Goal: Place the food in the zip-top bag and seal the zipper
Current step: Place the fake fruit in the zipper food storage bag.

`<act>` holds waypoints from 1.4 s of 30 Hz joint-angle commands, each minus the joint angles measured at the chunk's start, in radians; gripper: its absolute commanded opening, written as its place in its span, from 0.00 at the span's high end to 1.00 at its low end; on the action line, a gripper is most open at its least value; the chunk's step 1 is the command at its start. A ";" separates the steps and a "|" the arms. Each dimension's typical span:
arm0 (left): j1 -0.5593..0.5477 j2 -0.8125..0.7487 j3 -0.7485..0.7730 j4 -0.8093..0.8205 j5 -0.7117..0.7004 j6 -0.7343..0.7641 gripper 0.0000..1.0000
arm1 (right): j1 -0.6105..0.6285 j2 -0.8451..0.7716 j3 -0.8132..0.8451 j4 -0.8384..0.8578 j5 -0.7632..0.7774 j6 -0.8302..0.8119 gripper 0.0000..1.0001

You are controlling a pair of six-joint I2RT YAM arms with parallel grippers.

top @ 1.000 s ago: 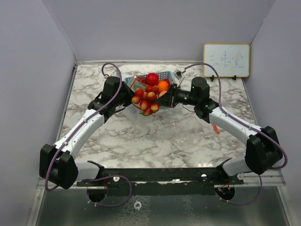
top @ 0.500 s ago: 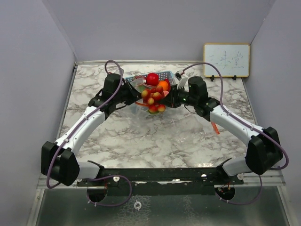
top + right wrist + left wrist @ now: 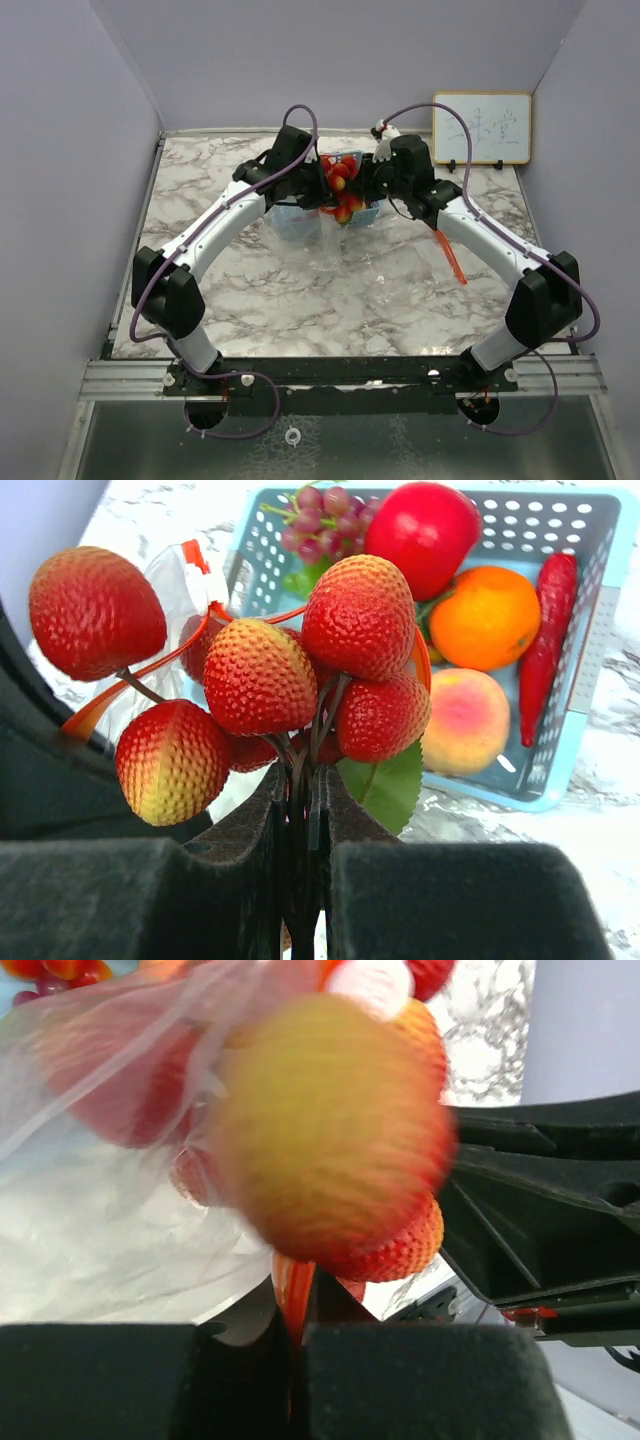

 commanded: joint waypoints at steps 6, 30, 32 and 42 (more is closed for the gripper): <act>-0.046 0.095 0.127 -0.257 -0.047 0.108 1.00 | 0.021 0.038 0.140 -0.109 0.124 -0.019 0.98; -0.033 0.083 0.192 -0.213 -0.025 0.023 1.00 | 0.071 -0.110 -0.079 -0.034 -0.108 0.052 0.98; -0.028 0.076 0.190 -0.186 -0.003 0.007 1.00 | 0.082 -0.122 -0.101 -0.017 -0.124 0.024 0.98; -0.018 0.063 0.099 -0.080 0.094 0.031 1.00 | 0.091 -0.089 -0.044 -0.056 -0.322 -0.256 0.98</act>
